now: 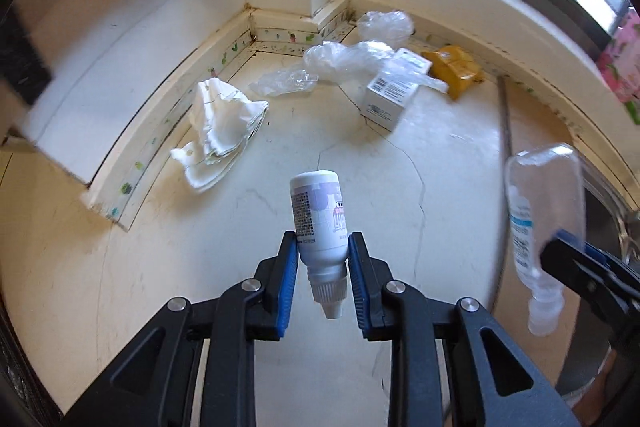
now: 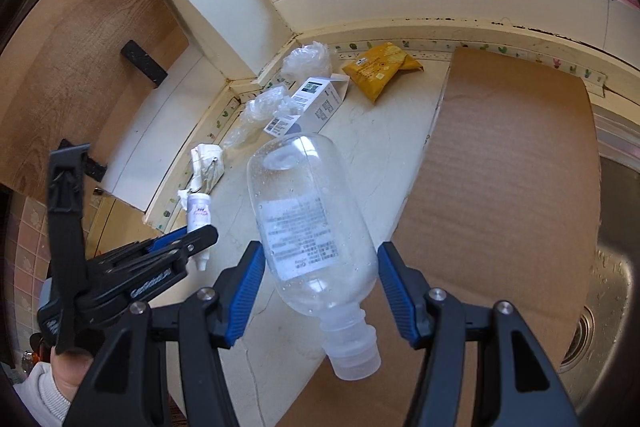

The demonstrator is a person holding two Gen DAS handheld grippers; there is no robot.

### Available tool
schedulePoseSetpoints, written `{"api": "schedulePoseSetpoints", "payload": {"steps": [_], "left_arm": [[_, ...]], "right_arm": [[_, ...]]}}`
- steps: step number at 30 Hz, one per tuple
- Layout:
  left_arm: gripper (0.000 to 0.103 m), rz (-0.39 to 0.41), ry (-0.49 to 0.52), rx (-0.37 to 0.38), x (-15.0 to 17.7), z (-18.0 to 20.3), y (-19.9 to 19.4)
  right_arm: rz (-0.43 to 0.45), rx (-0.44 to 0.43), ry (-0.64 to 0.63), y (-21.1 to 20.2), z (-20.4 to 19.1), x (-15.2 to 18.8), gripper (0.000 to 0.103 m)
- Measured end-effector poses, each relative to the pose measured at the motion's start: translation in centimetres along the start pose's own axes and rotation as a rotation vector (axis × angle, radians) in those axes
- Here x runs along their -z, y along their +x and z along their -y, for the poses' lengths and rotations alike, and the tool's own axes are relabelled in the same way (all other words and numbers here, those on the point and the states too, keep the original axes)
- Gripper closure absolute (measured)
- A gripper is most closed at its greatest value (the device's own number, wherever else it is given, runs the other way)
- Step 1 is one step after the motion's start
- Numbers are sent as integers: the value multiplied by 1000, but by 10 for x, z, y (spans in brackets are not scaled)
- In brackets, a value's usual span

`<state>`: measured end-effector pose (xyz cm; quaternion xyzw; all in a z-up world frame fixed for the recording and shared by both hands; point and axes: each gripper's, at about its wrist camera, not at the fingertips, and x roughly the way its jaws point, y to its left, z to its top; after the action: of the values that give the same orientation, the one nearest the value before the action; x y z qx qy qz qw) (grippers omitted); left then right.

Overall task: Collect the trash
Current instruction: 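Carry the small white bottle and clear bottle down over the bin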

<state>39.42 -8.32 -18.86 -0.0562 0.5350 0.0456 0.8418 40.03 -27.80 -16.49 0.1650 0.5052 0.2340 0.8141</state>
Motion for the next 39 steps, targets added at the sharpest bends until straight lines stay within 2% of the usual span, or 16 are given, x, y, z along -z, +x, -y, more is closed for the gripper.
{"api": "schedulePoseSetpoints", "payload": {"steps": [8, 13, 18, 20, 22, 28, 35, 39], "left_arm": [[80, 59, 50, 39, 62, -38, -86], [80, 93, 90, 101, 126, -68, -137], [80, 61, 118, 194, 190, -80, -155], [80, 77, 154, 237, 212, -78, -159], [80, 76, 187, 250, 231, -73, -156], [80, 50, 176, 317, 273, -63, -137], [80, 62, 115, 331, 283, -45, -116], [80, 92, 82, 294, 285, -38, -104]], "right_arm": [[44, 6, 13, -45, -41, 55, 45], [83, 26, 12, -79, -87, 117, 45], [81, 63, 22, -93, -124, 186, 45], [83, 81, 22, -96, -134, 213, 45], [85, 119, 18, -99, -142, 237, 45], [111, 197, 27, -108, -138, 288, 45], [140, 241, -12, -118, -117, 292, 45], [136, 217, -64, -106, -110, 285, 45]]}}
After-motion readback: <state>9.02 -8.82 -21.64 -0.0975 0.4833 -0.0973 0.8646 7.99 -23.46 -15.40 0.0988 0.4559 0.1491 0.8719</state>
